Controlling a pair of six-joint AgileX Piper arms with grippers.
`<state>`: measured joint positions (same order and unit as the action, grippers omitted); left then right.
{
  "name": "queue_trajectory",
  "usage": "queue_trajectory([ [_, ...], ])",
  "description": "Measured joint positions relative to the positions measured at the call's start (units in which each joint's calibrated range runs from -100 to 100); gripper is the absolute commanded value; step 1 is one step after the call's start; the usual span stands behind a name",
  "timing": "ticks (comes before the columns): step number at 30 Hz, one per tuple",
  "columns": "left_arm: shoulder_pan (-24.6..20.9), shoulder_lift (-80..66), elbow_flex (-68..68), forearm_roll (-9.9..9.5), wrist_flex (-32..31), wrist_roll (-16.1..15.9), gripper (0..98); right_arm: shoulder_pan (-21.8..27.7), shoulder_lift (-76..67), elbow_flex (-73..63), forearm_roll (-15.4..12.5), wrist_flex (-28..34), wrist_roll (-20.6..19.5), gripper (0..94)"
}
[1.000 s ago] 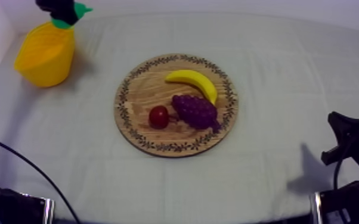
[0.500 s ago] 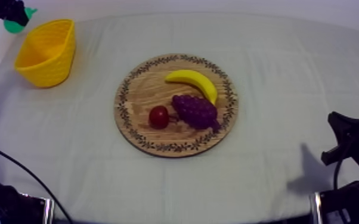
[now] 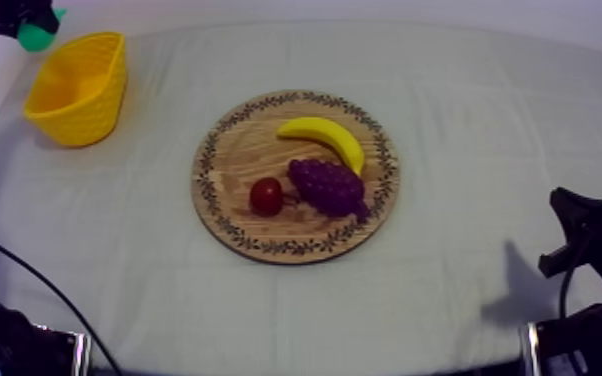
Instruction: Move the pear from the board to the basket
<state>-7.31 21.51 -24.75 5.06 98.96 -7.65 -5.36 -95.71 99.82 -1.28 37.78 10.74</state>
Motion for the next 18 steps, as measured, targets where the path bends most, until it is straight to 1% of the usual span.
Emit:
queue_trajectory([
  [5, 0.3, 4.8, 0.2, 0.05, -2.2, 0.8, 53.6, 0.0, 0.0, 0.0, 0.0, 0.0, 0.0, 0.4],
  [12, 0.3, 12.0, -1.4, -0.27, -4.9, 0.9, 53.3, 0.0, 0.0, 0.0, 0.0, 0.0, 0.0, 0.4],
  [18, 0.0, 18.1, -2.9, -0.33, -6.3, 1.2, 58.3, 0.0, 0.0, 0.0, 0.0, 0.0, 0.0, 0.4],
])
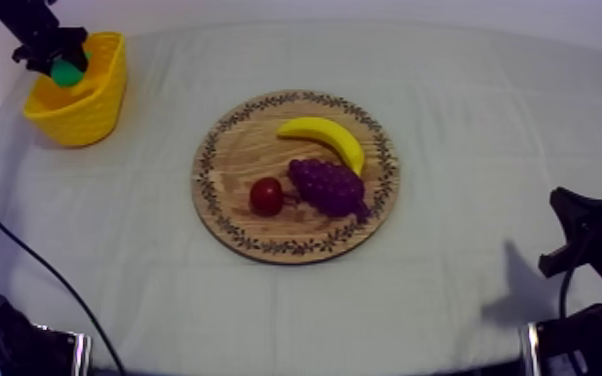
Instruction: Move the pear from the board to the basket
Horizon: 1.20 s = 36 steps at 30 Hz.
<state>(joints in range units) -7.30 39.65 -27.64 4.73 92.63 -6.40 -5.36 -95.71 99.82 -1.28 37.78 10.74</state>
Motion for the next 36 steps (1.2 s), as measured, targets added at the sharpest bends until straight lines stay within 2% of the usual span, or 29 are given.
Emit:
queue_trajectory([
  [4, -0.1, 3.4, -0.3, -0.13, -0.4, 0.1, 66.4, 0.0, 0.0, 0.0, 0.0, 0.0, 0.0, 0.4],
  [12, -0.2, 5.8, 0.2, -0.43, -0.3, 0.4, 91.0, 0.0, 0.0, 0.0, 0.0, 0.0, 0.0, 0.4],
  [19, -0.2, 5.0, -0.5, -0.62, 0.6, 1.2, 96.2, 0.0, 0.0, 0.0, 0.0, 0.0, 0.0, 0.4],
  [24, 0.1, 2.3, 0.7, -1.56, 1.9, 1.6, 93.9, 0.0, 0.0, 0.0, 0.0, 0.0, 0.0, 0.4],
  [27, 0.5, -0.3, 1.8, -1.94, 2.1, 1.9, 89.3, 0.0, 0.0, 0.0, 0.0, 0.0, 0.0, 0.4],
  [36, 1.8, -10.4, 7.6, -2.47, -0.5, 3.3, 62.4, 0.0, 0.0, 0.0, 0.0, 0.0, -0.2, 0.4],
])
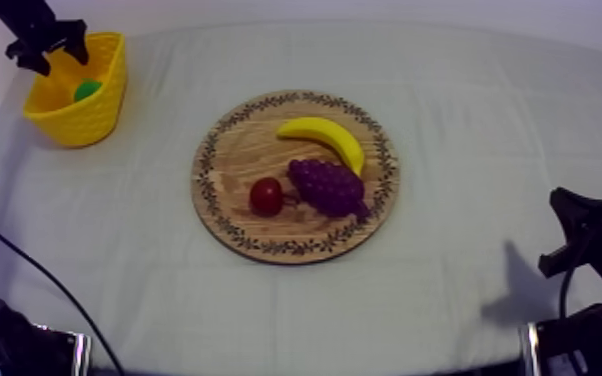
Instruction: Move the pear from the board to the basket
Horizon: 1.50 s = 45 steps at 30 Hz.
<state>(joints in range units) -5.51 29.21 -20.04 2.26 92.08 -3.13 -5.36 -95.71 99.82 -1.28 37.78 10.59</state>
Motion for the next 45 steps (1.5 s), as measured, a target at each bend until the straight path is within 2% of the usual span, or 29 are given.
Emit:
queue_trajectory([
  [9, 0.6, -13.0, 10.7, 0.52, -5.1, 0.2, 47.2, 0.0, 0.0, 0.0, 0.0, 0.0, 0.1, 0.4],
  [12, 0.7, -17.7, 15.0, 1.05, -7.7, -0.6, 41.2, 0.0, 0.0, 0.0, 0.0, 0.0, 0.1, 0.4],
  [21, 0.7, -34.9, 31.7, 1.9, -17.8, -4.1, 32.0, 0.0, 0.0, 0.0, 0.0, 0.0, 0.1, 0.4],
  [28, 0.6, -48.8, 44.8, 2.95, -25.5, -7.4, 16.5, 0.0, 0.0, 0.0, 0.0, 0.0, 0.1, 0.4],
  [33, 1.0, -57.9, 52.9, 3.22, -30.2, -8.3, 5.4, 0.0, 0.0, 0.0, 0.0, 0.0, 0.1, 0.4],
  [45, 3.4, -79.3, 74.7, 3.35, -41.2, -11.3, 0.2, 0.0, 0.0, 0.0, 0.0, 0.0, 0.2, 0.4],
])
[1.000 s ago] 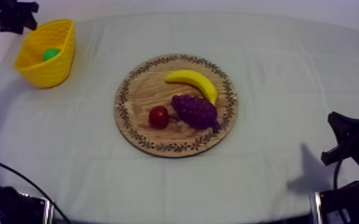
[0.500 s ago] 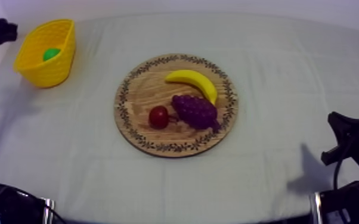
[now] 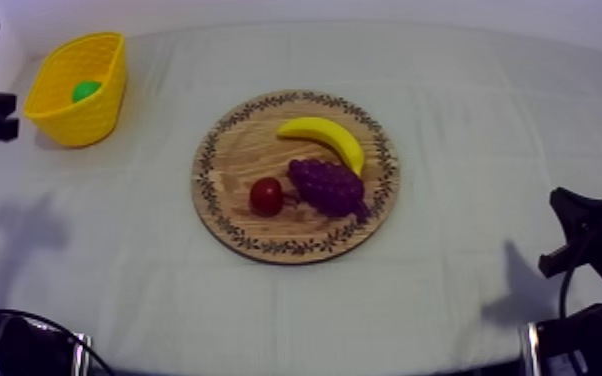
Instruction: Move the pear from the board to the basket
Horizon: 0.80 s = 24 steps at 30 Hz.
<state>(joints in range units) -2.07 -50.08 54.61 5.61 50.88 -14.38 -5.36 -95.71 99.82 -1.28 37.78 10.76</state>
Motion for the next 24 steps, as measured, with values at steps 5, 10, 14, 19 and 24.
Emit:
queue_trajectory([
  [5, 0.6, -10.1, 9.5, 0.84, -2.4, -0.7, 0.1, 0.0, 0.0, 0.0, 0.0, 0.0, 0.0, 0.4],
  [10, 1.0, -19.4, 18.9, 2.35, -5.0, -1.2, 0.0, 0.0, 0.0, 0.0, 0.0, 0.0, 0.0, 0.4],
  [14, 1.3, -26.6, 25.7, 2.77, -7.9, -0.4, 0.0, 0.0, 0.0, 0.0, 0.0, 0.0, 0.0, 0.4],
  [19, 1.5, -34.5, 35.0, 2.42, -10.9, -0.2, 0.0, 0.0, 0.0, 0.0, 0.0, 0.0, 0.0, 0.4],
  [24, 1.0, -41.5, 40.3, 1.04, -9.2, 0.0, 0.0, 0.0, 0.0, 0.0, 0.0, 0.0, 0.0, 0.4],
])
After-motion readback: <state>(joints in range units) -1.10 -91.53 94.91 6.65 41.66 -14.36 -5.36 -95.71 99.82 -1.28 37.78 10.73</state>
